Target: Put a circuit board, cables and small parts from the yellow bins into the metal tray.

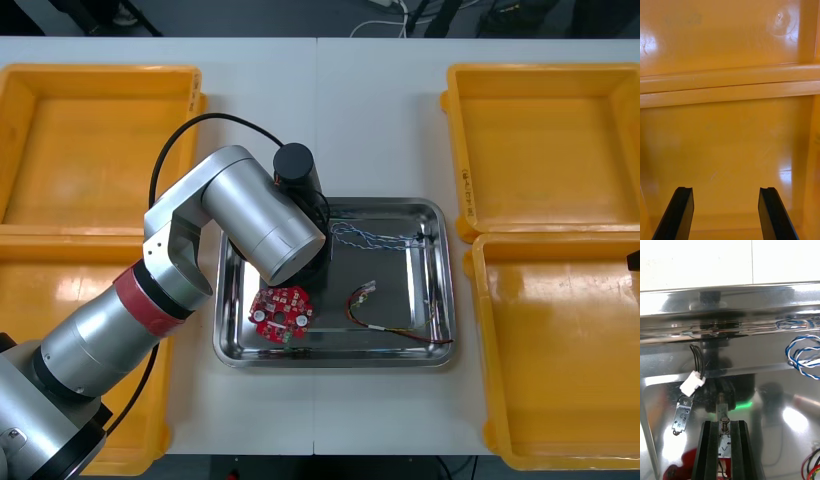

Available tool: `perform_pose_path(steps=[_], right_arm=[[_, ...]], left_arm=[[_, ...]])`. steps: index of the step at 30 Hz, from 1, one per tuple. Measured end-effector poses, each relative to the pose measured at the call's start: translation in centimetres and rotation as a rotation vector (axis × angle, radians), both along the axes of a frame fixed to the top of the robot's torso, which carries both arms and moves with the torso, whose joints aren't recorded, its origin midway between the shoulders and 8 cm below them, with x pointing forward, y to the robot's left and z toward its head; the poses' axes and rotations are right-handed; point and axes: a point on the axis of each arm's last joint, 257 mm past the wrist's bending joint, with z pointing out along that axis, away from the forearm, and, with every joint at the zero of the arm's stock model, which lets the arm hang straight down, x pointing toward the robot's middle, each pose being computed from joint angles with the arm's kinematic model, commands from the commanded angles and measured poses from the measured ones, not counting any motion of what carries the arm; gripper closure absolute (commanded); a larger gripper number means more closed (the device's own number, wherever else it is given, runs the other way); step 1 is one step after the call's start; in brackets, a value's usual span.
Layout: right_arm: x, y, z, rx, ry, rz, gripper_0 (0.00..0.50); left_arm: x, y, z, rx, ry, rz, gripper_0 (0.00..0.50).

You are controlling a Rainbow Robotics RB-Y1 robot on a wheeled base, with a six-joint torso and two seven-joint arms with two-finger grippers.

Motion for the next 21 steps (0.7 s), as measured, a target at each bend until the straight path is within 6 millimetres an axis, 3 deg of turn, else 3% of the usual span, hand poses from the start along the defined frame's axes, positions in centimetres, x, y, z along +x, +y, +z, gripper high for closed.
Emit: perform_pose_path(steps=[21], right_arm=[[-0.15, -0.56, -0.35, -0.006, 0.009, -0.022, 0.0]], left_arm=[[0.9, -0.39, 0.48, -0.016, -0.038, -0.005, 0.5]])
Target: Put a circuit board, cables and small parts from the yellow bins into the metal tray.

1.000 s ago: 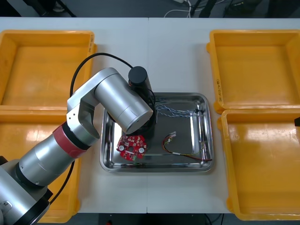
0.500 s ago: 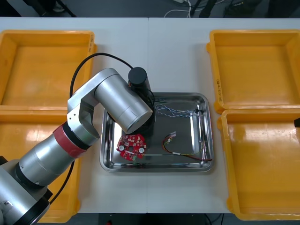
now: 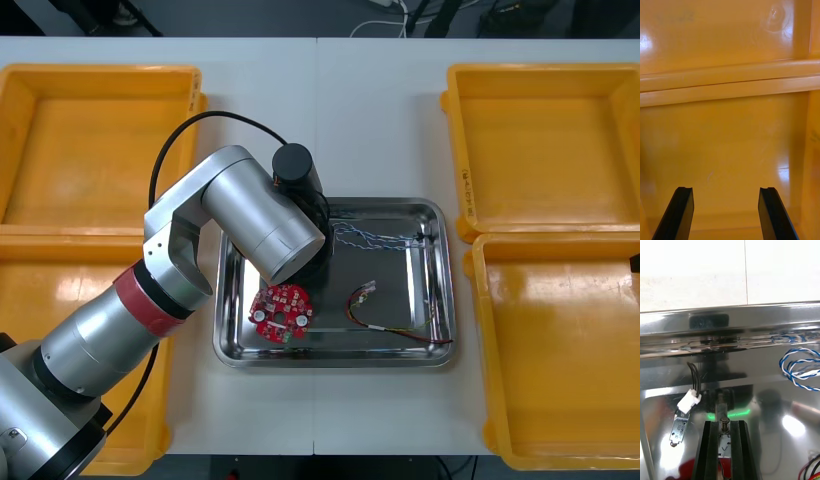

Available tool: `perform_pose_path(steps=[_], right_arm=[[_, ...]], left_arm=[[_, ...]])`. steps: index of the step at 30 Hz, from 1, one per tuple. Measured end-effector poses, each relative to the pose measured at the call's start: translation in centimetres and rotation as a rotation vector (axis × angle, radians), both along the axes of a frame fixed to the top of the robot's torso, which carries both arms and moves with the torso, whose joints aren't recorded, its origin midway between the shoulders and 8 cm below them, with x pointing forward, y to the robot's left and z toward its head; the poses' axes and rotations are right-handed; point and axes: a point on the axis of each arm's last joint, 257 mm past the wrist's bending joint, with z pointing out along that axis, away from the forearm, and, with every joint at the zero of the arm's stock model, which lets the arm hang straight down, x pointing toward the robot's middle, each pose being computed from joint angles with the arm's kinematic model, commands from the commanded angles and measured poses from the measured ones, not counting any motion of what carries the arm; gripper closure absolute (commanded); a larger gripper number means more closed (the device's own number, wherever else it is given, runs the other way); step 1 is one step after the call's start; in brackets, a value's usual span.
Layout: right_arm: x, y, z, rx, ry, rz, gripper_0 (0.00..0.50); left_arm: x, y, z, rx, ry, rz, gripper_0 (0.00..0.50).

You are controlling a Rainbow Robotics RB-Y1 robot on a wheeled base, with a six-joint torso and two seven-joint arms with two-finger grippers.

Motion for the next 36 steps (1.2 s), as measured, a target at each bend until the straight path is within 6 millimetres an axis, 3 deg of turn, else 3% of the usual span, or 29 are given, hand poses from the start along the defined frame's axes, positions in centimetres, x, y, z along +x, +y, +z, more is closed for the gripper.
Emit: perform_pose_path(steps=[9, 11, 16, 19, 31, 36], right_arm=[[0.5, -0.4, -0.4, 0.022, -0.003, -0.026, 0.0], [0.5, -0.4, -0.4, 0.022, -0.003, -0.026, 0.0], [0.5, -0.4, -0.4, 0.023, -0.003, -0.026, 0.0], [0.5, -0.4, -0.4, 0.023, -0.003, -0.025, 0.0], [0.5, -0.3, -0.4, 0.024, -0.003, -0.024, 0.0], [0.5, -0.3, -0.4, 0.025, -0.003, -0.024, 0.0]], left_arm=[[0.2, -0.1, 0.1, -0.005, -0.007, -0.002, 0.489], [0.2, -0.1, 0.1, -0.006, -0.007, -0.002, 0.406], [0.2, -0.1, 0.1, -0.005, -0.008, -0.001, 0.107], [0.2, -0.1, 0.1, -0.004, -0.009, -0.001, 0.0], [0.8, 0.4, 0.7, -0.021, -0.015, 0.021, 0.0], [0.8, 1.9, 1.2, -0.033, 0.018, 0.069, 0.0]])
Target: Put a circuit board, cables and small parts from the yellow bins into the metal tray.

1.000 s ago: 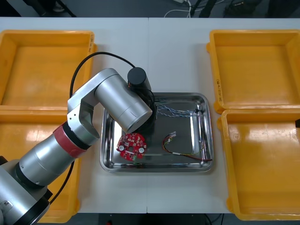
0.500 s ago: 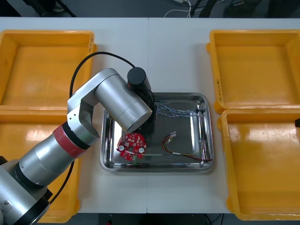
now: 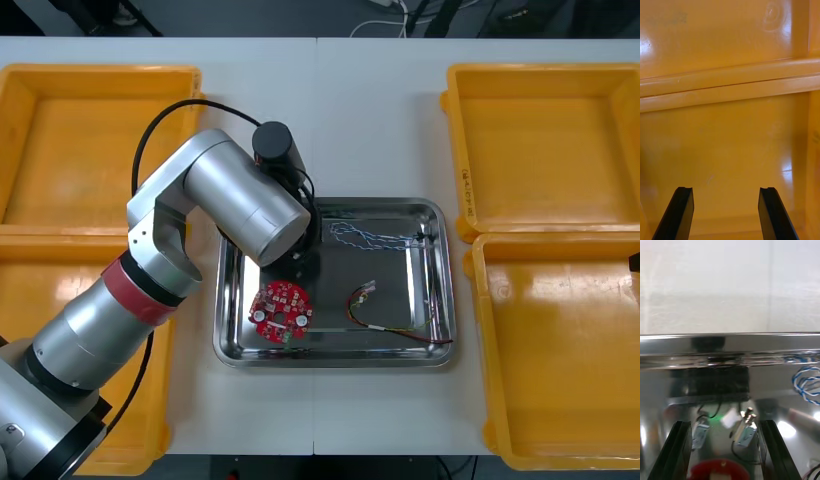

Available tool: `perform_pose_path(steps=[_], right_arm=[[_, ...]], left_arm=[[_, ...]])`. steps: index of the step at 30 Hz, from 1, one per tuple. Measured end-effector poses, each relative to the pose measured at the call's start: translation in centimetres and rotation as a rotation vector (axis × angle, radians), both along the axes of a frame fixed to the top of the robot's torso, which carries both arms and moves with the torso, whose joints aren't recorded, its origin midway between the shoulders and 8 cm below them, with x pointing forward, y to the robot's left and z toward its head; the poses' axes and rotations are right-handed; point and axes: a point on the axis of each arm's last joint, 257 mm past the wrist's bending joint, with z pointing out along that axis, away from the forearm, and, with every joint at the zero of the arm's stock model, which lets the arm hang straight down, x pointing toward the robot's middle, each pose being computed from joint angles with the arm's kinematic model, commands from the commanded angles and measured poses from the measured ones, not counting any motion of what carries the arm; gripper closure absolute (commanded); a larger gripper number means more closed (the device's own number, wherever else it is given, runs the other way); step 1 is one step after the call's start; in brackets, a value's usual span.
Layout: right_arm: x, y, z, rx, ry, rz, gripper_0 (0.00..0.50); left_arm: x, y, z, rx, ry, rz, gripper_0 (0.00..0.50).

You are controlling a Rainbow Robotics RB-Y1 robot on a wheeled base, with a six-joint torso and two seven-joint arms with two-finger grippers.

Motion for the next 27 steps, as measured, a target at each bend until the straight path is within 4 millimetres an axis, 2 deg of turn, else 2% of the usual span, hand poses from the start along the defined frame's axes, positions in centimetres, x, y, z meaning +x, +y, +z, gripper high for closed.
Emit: perform_pose_path(steps=[5, 12, 21, 27], right_arm=[[0.0, 0.0, 0.0, 0.0, 0.0, 0.0, 0.0], [0.0, 0.0, 0.0, 0.001, 0.001, 0.0, 0.0], [0.0, 0.0, 0.0, 0.001, 0.001, 0.0, 0.0], [0.0, 0.0, 0.0, 0.001, 0.001, 0.0, 0.0]], left_arm=[[-0.8, 1.6, 1.3, -0.022, 0.05, 0.042, 0.0], [-1.9, 3.6, 5.2, -0.076, 0.066, 0.051, 0.0], [-3.4, 8.9, 9.5, -0.108, 0.093, 0.089, 0.0], [-3.1, 11.7, 12.5, -0.14, 0.051, 0.091, 0.0]])
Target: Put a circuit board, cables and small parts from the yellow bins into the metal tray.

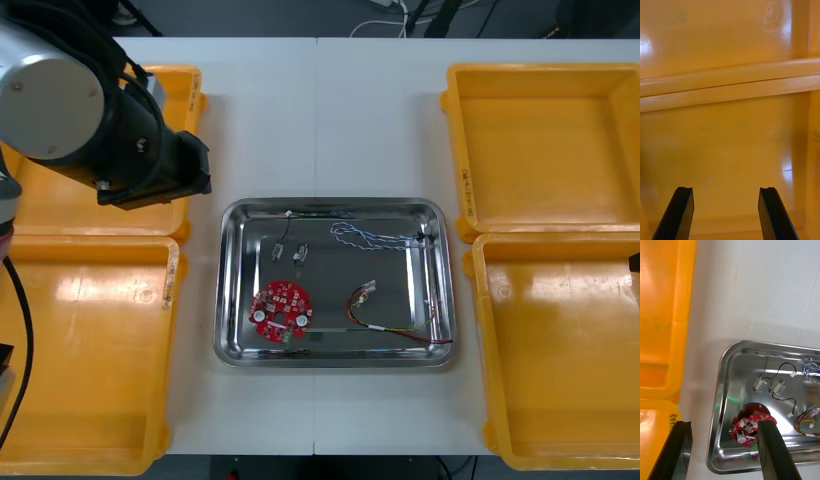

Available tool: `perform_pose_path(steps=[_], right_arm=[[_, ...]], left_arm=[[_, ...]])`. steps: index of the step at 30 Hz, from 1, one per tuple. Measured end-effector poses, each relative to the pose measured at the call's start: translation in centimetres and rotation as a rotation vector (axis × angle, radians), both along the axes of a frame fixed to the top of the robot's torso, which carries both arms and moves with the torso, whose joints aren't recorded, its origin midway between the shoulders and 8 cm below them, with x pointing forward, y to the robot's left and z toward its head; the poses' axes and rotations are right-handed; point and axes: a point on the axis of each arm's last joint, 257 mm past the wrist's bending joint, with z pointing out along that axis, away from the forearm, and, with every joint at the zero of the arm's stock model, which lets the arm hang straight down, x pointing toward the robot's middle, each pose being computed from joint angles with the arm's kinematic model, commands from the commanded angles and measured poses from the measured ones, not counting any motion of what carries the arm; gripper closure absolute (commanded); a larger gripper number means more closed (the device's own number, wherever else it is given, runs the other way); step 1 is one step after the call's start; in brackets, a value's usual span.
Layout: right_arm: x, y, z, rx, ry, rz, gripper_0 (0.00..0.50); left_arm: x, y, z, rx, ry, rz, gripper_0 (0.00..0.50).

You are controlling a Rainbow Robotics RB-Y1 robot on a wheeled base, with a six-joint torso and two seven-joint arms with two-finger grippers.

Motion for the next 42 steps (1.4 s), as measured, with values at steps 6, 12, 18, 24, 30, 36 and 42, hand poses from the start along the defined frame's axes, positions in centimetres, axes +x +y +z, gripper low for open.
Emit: perform_pose_path(steps=[6, 12, 18, 24, 30, 36, 42], right_arm=[[0.0, 0.0, 0.0, 0.0, 0.0, 0.0, 0.0], [0.0, 0.0, 0.0, 0.0, 0.001, 0.0, 0.0], [0.0, 0.0, -0.1, 0.001, 0.002, -0.001, 0.0], [-0.1, 0.0, -0.1, 0.001, 0.003, -0.001, 0.0], [-0.1, 0.0, -0.1, 0.001, 0.003, -0.001, 0.0], [-0.1, 0.0, -0.1, 0.001, 0.003, -0.001, 0.0], [-0.1, 0.0, -0.1, 0.001, 0.003, -0.002, 0.0]], left_arm=[[-0.4, 3.5, 1.5, 0.04, -0.059, -0.059, 0.0], [-2.1, 7.0, 0.9, 0.051, -0.046, -0.09, 0.0], [-3.9, 10.5, 0.2, 0.03, -0.026, -0.032, 0.0], [-5.8, 13.9, -1.2, 0.031, -0.004, 0.04, 0.0], [-7.7, 16.7, -3.0, 0.119, 0.014, -0.046, 0.0], [-9.2, 18.8, -4.6, 0.23, 0.031, -0.162, 0.0], [-10.6, 20.4, -5.9, 0.234, 0.067, -0.122, 0.0]])
